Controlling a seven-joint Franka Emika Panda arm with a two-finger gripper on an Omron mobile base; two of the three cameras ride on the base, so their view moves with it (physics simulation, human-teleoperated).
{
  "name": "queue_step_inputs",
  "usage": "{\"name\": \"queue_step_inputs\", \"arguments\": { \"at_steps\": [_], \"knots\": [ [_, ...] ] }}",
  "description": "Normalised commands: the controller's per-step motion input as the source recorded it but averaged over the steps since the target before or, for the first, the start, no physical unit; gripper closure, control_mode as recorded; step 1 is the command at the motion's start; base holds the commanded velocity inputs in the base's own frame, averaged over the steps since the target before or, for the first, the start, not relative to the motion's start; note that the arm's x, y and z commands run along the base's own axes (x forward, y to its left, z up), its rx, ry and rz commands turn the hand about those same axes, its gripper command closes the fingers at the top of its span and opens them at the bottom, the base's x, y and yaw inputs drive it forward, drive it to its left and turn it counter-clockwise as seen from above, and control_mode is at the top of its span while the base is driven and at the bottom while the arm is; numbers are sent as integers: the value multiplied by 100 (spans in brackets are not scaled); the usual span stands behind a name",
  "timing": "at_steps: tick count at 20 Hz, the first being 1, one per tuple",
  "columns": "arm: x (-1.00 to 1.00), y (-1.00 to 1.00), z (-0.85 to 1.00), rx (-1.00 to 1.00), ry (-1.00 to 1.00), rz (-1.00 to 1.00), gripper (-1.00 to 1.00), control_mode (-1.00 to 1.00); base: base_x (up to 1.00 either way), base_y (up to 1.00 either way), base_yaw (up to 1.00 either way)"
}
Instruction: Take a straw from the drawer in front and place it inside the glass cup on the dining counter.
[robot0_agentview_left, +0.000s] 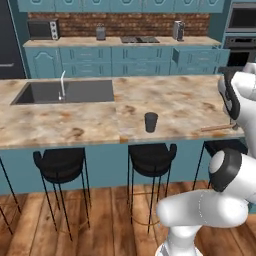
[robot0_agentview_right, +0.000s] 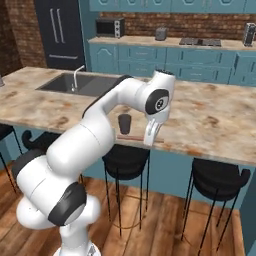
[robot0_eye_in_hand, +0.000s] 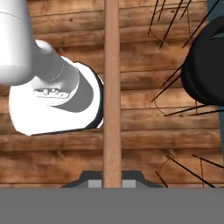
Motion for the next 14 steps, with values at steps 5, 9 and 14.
{"name": "queue_step_inputs", "arguments": {
  "at_steps": [5,9,14],
  "knots": [
    [0,0,0,0,0,0,100,100,57,16,-27],
    [0,0,0,0,0,0,100,100,43,20,-20],
    [0,0,0,0,0,0,100,100,21,52,-5]
  ]
}}
